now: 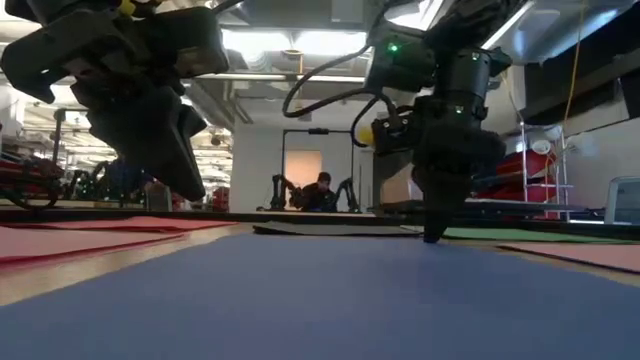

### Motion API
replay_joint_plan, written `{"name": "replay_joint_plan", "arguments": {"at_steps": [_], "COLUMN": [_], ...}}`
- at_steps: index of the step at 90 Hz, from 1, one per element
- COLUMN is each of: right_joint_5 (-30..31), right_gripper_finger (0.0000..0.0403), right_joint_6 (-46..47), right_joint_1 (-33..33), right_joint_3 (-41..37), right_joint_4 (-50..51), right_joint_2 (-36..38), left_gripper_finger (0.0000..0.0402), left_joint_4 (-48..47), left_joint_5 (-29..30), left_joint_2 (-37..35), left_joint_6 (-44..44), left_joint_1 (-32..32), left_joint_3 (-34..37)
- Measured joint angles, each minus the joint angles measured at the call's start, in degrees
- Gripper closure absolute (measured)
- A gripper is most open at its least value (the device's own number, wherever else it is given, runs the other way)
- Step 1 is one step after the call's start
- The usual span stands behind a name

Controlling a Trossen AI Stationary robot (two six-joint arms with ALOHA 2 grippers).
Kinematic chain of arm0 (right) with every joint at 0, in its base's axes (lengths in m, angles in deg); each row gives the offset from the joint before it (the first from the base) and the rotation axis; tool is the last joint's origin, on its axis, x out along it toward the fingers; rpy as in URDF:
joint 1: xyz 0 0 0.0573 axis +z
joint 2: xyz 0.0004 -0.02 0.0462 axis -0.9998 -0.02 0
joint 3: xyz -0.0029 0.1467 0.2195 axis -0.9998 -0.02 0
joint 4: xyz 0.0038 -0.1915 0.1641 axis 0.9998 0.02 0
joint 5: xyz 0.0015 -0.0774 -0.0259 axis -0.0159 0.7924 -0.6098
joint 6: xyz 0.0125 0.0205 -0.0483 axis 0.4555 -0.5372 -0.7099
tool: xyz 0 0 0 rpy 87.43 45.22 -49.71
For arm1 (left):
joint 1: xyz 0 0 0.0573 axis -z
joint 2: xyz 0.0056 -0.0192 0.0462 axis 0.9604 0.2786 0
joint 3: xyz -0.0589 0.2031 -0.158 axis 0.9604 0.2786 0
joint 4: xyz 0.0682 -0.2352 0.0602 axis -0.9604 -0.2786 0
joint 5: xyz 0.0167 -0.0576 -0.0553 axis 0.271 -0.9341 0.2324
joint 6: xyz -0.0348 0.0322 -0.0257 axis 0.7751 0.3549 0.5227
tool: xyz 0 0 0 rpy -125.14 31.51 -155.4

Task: Organize paper
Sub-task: Adjust the blue paper

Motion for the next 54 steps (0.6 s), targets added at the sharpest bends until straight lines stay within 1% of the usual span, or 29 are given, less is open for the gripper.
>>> {"name": "replay_joint_plan", "arguments": {"at_steps": [23,54], "right_joint_5": [-0.52,-0.71], "right_gripper_finger": [0.0403,0.0403], "right_joint_6": [-0.77,-2.87], "right_joint_1": [0.02,0.07], "right_joint_3": [1.55,5.97], "right_joint_4": [0.20,4.85], "right_joint_2": [-0.13,-0.44], "left_gripper_finger": [0.0402,0.0402], "left_joint_4": [-0.02,-0.01], "left_joint_5": [-0.02,-0.02], "left_joint_2": [0.00,0.00], "left_joint_6": [0.00,0.00], "left_joint_1": [0.00,0.00], "left_joint_3": [0.00,0.00]}}
